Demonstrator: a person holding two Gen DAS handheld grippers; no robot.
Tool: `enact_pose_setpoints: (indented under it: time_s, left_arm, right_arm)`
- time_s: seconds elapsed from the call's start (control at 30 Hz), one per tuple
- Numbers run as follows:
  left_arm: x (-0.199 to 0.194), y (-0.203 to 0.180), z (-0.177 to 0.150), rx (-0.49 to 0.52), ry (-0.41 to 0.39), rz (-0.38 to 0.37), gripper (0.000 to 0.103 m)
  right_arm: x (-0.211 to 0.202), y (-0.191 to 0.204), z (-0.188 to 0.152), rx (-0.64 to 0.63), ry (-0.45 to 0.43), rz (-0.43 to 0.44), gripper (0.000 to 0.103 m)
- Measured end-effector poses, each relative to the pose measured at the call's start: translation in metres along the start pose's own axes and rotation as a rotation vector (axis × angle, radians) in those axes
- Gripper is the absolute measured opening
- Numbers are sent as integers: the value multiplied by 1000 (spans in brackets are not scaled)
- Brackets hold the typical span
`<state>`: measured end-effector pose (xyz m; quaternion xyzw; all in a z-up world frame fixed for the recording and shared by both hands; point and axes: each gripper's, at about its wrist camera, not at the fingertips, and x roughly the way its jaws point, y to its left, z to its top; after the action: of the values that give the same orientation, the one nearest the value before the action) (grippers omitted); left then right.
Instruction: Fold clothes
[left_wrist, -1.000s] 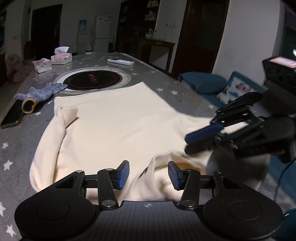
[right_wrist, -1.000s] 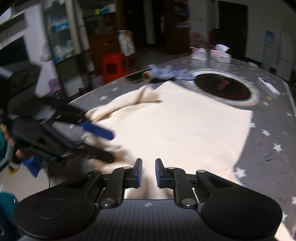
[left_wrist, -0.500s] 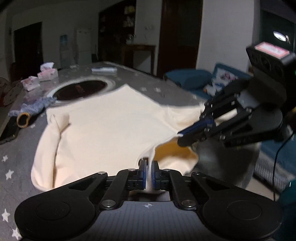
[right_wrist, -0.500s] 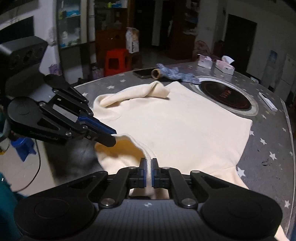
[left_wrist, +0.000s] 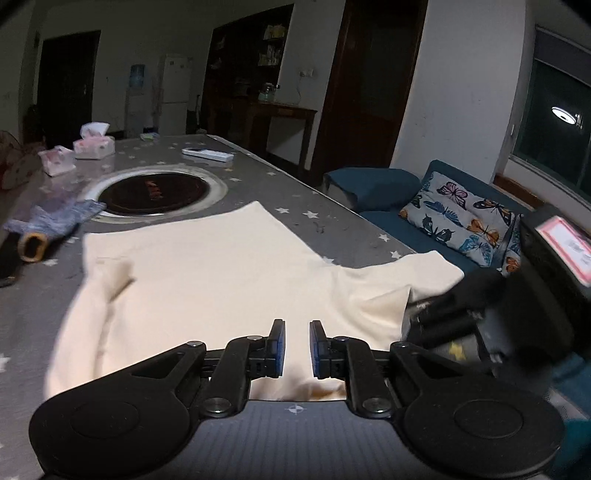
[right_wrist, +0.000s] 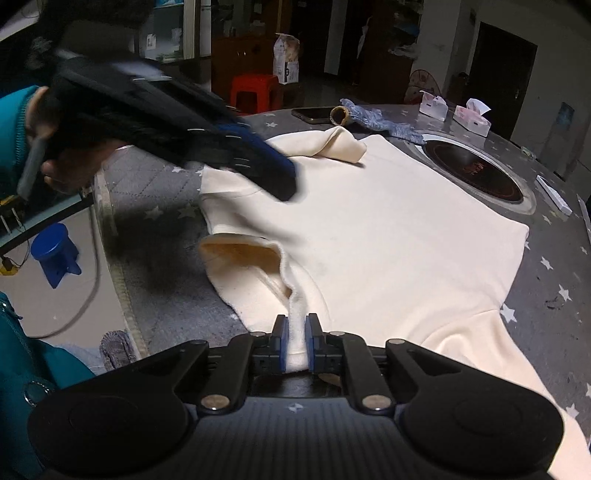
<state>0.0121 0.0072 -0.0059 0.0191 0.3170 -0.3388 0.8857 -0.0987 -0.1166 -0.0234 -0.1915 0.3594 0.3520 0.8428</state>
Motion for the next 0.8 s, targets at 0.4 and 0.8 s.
enact_pose_setpoints:
  time_s: [0.4,0.8]
  left_arm:
    - [31,-14,-29,-11,87,-58,37]
    - [30,-25,-34,36,86,-40,44]
  right_arm:
    - [-41,-41,-26,266,-88,-75,17]
    - [-68,-132,-79,679,-161,-315,26]
